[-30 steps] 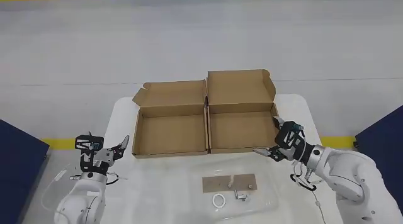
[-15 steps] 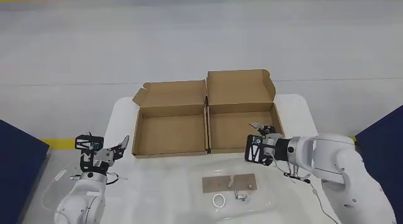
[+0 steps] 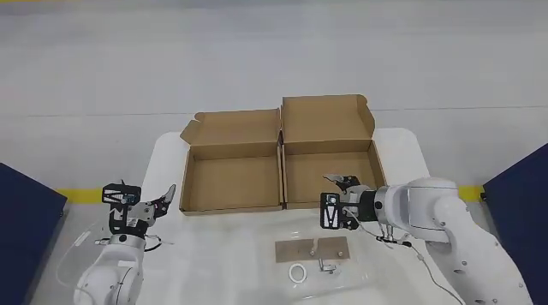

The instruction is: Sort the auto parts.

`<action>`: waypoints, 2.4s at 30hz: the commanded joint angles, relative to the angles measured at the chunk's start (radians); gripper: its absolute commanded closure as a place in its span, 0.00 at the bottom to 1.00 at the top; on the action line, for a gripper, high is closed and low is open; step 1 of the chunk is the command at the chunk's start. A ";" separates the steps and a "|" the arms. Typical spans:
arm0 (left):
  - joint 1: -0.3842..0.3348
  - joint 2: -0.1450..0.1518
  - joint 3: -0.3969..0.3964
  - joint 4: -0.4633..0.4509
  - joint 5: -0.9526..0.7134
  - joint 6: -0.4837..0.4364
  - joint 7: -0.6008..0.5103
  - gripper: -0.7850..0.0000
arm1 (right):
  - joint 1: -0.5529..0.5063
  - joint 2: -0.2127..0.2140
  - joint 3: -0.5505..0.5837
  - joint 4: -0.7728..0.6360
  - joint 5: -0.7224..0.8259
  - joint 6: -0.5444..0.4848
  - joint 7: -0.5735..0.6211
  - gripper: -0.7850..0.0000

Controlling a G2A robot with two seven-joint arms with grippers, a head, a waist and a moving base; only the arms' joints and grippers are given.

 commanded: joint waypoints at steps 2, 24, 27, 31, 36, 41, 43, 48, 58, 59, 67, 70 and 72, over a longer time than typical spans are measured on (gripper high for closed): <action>0.000 0.000 0.000 0.000 0.000 0.000 0.000 0.00 | 0.014 0.011 -0.048 -0.003 -0.013 -0.005 -0.005 0.00; 0.000 0.000 0.000 0.000 0.000 0.000 0.000 0.00 | 0.480 0.207 -0.596 0.120 0.346 0.162 0.163 0.00; 0.000 0.000 0.000 0.000 0.000 0.000 0.000 0.00 | 0.480 0.207 -0.596 0.120 0.346 0.162 0.163 0.00; 0.000 0.000 0.000 0.000 0.000 0.000 0.000 0.00 | 0.486 0.204 -0.667 0.113 0.300 0.192 0.192 0.00; 0.000 0.000 0.000 0.000 0.000 0.000 0.000 0.00 | 0.592 0.213 -0.819 0.099 0.382 0.302 0.303 0.00; 0.000 0.000 0.000 0.000 0.000 0.000 0.000 0.00 | 0.775 0.212 -1.005 0.078 0.540 0.414 0.415 0.00; 0.000 0.000 0.000 0.000 0.000 0.000 0.000 0.00 | 0.845 0.208 -1.071 0.077 0.612 0.446 0.446 0.00; 0.000 0.000 0.000 0.000 0.000 0.000 0.000 0.00 | 0.885 0.190 -1.090 0.069 0.715 0.516 0.516 0.00; 0.000 0.000 0.000 0.000 0.000 0.000 0.000 0.00 | 0.881 0.183 -1.090 0.072 0.715 0.540 0.540 0.00; 0.000 0.000 0.000 0.000 0.000 0.000 0.000 0.00 | 0.881 0.183 -1.090 0.072 0.715 0.540 0.540 0.00; 0.000 0.000 0.000 0.000 0.000 0.000 0.000 0.00 | 0.789 0.169 -1.090 0.052 0.635 0.581 0.582 0.00; 0.000 0.000 0.000 0.000 0.000 0.000 0.000 0.00 | 0.764 0.162 -1.090 0.054 0.623 0.603 0.603 0.00; 0.000 0.000 0.000 0.000 0.000 0.000 0.000 0.00 | 0.751 0.157 -1.090 0.061 0.614 0.613 0.613 0.00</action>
